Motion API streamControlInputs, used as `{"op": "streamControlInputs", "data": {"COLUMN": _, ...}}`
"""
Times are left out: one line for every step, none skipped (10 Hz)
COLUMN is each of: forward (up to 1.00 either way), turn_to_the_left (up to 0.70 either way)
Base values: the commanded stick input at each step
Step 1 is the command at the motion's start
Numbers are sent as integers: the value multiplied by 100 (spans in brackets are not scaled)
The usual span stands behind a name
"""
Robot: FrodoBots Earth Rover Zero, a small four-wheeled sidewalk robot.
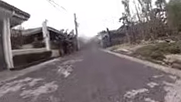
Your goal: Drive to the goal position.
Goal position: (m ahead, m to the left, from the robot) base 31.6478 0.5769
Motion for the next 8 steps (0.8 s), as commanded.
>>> {"op": "streamControlInputs", "data": {"forward": 98, "turn_to_the_left": 0}}
{"op": "streamControlInputs", "data": {"forward": 98, "turn_to_the_left": 0}}
{"op": "streamControlInputs", "data": {"forward": 98, "turn_to_the_left": 0}}
{"op": "streamControlInputs", "data": {"forward": 98, "turn_to_the_left": 0}}
{"op": "streamControlInputs", "data": {"forward": 98, "turn_to_the_left": 0}}
{"op": "streamControlInputs", "data": {"forward": 98, "turn_to_the_left": 0}}
{"op": "streamControlInputs", "data": {"forward": 97, "turn_to_the_left": 0}}
{"op": "streamControlInputs", "data": {"forward": 97, "turn_to_the_left": 0}}
